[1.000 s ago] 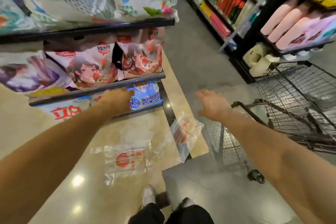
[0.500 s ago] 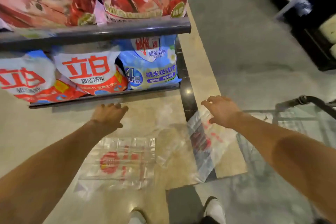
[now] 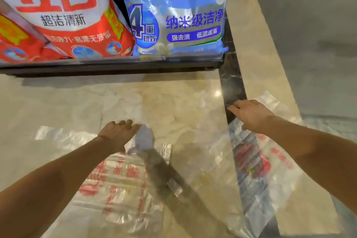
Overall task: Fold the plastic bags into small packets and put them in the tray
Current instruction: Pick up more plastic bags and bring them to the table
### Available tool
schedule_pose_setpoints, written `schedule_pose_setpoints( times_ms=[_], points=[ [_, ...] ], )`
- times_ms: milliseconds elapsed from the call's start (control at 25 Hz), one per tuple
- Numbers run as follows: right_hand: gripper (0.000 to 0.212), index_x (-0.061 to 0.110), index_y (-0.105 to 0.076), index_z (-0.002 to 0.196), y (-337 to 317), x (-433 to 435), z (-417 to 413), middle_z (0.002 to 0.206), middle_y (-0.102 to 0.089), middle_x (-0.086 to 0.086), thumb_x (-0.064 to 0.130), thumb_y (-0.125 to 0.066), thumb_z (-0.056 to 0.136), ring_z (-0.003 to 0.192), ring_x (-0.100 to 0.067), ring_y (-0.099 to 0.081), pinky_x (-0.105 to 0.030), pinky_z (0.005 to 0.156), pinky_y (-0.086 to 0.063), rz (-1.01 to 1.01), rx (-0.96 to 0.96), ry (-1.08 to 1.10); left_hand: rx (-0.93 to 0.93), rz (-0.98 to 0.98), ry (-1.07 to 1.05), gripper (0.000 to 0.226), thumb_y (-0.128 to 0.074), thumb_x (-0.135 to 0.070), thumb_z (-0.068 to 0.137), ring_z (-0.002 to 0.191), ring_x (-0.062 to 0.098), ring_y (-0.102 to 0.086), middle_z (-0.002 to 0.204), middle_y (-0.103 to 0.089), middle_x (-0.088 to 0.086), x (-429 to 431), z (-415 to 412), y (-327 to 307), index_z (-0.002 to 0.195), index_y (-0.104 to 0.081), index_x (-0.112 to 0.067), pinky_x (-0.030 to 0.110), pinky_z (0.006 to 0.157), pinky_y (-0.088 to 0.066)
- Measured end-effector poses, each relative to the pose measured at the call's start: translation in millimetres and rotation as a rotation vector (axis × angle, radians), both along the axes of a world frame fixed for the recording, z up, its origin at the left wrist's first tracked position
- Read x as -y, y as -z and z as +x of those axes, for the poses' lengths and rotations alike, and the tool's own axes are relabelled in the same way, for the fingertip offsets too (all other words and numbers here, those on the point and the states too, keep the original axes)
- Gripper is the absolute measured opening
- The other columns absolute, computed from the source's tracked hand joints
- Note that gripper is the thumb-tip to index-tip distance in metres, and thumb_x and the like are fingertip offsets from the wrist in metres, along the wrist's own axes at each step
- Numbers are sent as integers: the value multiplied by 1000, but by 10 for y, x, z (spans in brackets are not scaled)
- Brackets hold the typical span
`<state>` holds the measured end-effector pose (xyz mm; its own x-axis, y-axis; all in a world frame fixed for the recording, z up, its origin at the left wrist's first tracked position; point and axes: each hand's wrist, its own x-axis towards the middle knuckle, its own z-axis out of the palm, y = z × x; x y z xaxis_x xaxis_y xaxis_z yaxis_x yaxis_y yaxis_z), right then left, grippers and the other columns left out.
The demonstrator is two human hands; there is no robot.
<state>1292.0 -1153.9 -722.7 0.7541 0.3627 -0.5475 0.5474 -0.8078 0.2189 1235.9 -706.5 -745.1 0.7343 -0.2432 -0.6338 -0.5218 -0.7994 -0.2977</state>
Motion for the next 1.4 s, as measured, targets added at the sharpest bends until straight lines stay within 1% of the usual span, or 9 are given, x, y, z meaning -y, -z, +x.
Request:
schedule_pose_setpoints(
  times_ms=[200,360,480,680,840,1080,1160,1280,1400],
  points=[
    [77,19,-34,150,299,29,11,138,-46,-6,48,-72,90,122,-24,-53,-34,101,-46,-17,-2,-40,85,-49,38,95,-87,-48,73,106,17,-63,122,-51,-4,-64,20,260,144,-30,-19,32,74,-47],
    [75,21,-38,143,359,41,14,128,-50,-2,46,-79,85,112,-20,-58,-31,90,-48,8,17,-9,60,-39,59,75,-81,-41,82,114,16,-63,125,-63,-6,-124,31,326,137,-36,-18,31,86,-46],
    [66,23,-40,140,360,72,29,127,-54,-1,46,-75,89,114,-20,-56,-29,87,-42,-19,11,-19,44,-66,50,67,-74,-38,89,121,17,-57,135,-54,-3,-200,-2,332,143,-40,-18,32,92,-48],
    [54,23,-52,129,404,125,-1,121,-47,1,41,-80,85,107,-18,-53,-29,80,-48,13,1,0,119,-332,-103,80,-87,-19,78,99,18,-58,114,-49,0,-374,-139,429,143,-39,-19,31,64,-54],
    [66,24,-42,140,418,147,-41,126,-53,1,30,-80,87,110,-21,-60,-28,71,-39,89,-39,68,135,-274,-72,49,-77,-28,89,95,16,-61,106,-63,-5,-337,-122,409,123,-41,-22,31,74,-53],
    [19,28,-54,99,475,224,-63,98,-39,8,34,-72,94,90,-13,-40,-27,72,-34,35,0,-14,121,-296,-136,52,-83,-29,83,97,14,-53,108,-42,-4,-357,-134,419,120,-46,-23,27,71,-50],
    [15,28,-57,98,486,248,-73,99,-38,9,33,-70,95,87,-12,-37,-26,72,-31,48,8,-9,77,-372,-229,61,-85,-22,81,83,13,-59,101,-42,-8,-359,-139,403,116,-36,-29,30,66,-52],
    [22,29,-46,93,459,232,-119,94,-45,10,33,-68,97,78,-15,-45,-27,70,-35,35,8,10,54,-326,-247,38,-67,-21,96,70,11,-60,88,-57,-12,-328,-142,336,96,-30,-29,35,69,-53],
    [24,28,-41,97,376,230,-191,90,-54,8,28,-64,98,80,-19,-56,-30,70,-42,-12,-22,40,58,-175,-153,21,-65,-36,93,91,16,-63,101,-68,-8,-308,-139,201,108,-52,-28,31,81,-49]
  ],
)
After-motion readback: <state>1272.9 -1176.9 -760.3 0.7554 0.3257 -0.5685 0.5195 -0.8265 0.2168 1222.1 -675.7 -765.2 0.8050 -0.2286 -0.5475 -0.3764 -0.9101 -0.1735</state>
